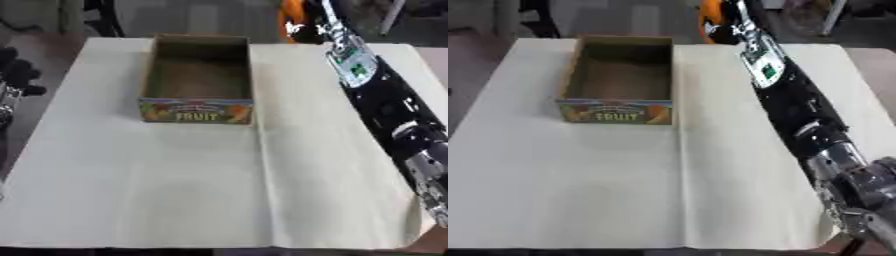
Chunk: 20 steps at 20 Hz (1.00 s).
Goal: Pick up objects on the table and place them in the box.
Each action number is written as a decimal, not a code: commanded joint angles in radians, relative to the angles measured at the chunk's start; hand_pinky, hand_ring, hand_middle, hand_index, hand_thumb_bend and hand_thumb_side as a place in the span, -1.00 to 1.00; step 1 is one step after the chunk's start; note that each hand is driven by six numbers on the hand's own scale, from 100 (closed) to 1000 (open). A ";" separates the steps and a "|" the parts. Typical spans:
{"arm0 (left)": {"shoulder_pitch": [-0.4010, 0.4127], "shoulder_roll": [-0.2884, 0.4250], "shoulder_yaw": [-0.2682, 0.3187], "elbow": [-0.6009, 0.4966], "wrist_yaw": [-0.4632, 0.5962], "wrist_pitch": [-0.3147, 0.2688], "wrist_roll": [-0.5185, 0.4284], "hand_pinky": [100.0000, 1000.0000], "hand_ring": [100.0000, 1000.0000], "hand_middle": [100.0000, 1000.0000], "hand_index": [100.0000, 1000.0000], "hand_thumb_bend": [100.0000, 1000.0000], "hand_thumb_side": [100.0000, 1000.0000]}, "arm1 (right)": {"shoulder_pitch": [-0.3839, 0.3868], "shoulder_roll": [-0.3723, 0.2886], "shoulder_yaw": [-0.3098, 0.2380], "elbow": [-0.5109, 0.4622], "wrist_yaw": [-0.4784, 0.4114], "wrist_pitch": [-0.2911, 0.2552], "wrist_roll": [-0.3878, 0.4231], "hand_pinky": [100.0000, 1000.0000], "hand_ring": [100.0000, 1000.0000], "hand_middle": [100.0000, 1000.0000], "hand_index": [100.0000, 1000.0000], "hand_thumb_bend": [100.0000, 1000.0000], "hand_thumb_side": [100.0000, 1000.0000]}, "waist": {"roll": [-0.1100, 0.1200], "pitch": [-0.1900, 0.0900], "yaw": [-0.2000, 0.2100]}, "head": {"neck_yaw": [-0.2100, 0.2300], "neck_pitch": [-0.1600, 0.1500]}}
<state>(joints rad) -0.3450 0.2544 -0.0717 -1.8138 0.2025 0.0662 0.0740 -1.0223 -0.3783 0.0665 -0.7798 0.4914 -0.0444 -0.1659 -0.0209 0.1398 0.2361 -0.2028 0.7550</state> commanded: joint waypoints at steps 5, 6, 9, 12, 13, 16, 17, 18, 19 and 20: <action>-0.033 0.003 -0.011 -0.019 0.010 0.001 -0.016 0.16 0.29 0.10 0.40 0.03 -0.31 | -0.075 0.070 0.006 0.039 0.098 -0.019 0.037 -0.71 -0.28 -0.43 -0.16 -0.98 -1.00 | 0.000 -0.004 0.045 | -0.031 -0.017; -0.035 0.002 -0.013 -0.020 0.011 0.002 -0.017 0.16 0.29 0.10 0.40 0.03 -0.31 | -0.079 0.082 0.007 0.046 0.111 -0.024 0.040 -0.71 -0.28 -0.43 -0.16 -0.98 -1.00 | 0.000 -0.002 0.052 | -0.035 -0.019; -0.042 -0.001 -0.016 -0.022 0.012 0.003 -0.021 0.16 0.29 0.10 0.40 0.03 -0.31 | -0.084 0.113 0.011 0.062 0.152 -0.040 0.050 -0.69 -0.26 -0.41 -0.15 -0.97 -1.00 | -0.001 0.003 0.070 | -0.043 -0.023; -0.046 -0.003 -0.017 -0.024 0.011 0.004 -0.023 0.16 0.29 0.10 0.40 0.03 -0.31 | -0.081 0.141 0.016 0.079 0.193 -0.053 0.058 -0.65 -0.23 -0.38 -0.12 -0.92 -1.00 | -0.002 0.007 0.082 | -0.049 -0.025; -0.046 -0.004 -0.017 -0.024 0.012 0.004 -0.023 0.16 0.29 0.10 0.40 0.02 -0.31 | -0.078 0.150 0.018 0.084 0.208 -0.057 0.060 -0.63 -0.22 -0.37 -0.10 -0.89 -1.00 | -0.002 0.008 0.085 | -0.050 -0.025; -0.047 -0.005 -0.018 -0.024 0.013 0.004 -0.024 0.16 0.29 0.10 0.40 0.02 -0.31 | -0.069 0.171 0.020 0.102 0.248 -0.068 0.068 -0.56 -0.18 -0.30 -0.03 -0.79 -1.00 | -0.003 0.010 0.090 | -0.054 -0.024; -0.048 -0.005 -0.018 -0.024 0.013 0.004 -0.024 0.16 0.29 0.10 0.40 0.02 -0.31 | -0.066 0.177 0.020 0.108 0.261 -0.070 0.071 -0.50 -0.16 -0.26 0.01 -0.72 -1.00 | -0.004 0.010 0.091 | -0.055 -0.024; -0.048 -0.005 -0.018 -0.024 0.013 0.004 -0.025 0.16 0.29 0.10 0.40 0.02 -0.31 | -0.062 0.182 0.021 0.113 0.273 -0.072 0.074 -0.49 -0.15 -0.26 0.02 -0.70 -1.00 | -0.004 0.010 0.091 | -0.055 -0.024; -0.049 -0.006 -0.018 -0.024 0.013 0.004 -0.025 0.16 0.29 0.10 0.40 0.02 -0.31 | -0.060 0.186 0.020 0.119 0.285 -0.075 0.077 -0.45 -0.13 -0.24 0.04 -0.65 -1.00 | -0.004 0.010 0.091 | -0.056 -0.025; -0.049 -0.006 -0.018 -0.024 0.013 0.004 -0.025 0.16 0.29 0.10 0.40 0.02 -0.31 | -0.057 0.190 0.021 0.123 0.297 -0.077 0.081 -0.43 -0.12 -0.22 0.06 -0.63 -1.00 | -0.004 0.010 0.091 | -0.056 -0.025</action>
<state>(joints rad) -0.3788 0.2448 -0.0886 -1.8145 0.2104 0.0708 0.0527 -1.0593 -0.1815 0.0876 -0.6513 0.7683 -0.1148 -0.0880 -0.0314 0.1639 0.3269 -0.2559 0.7392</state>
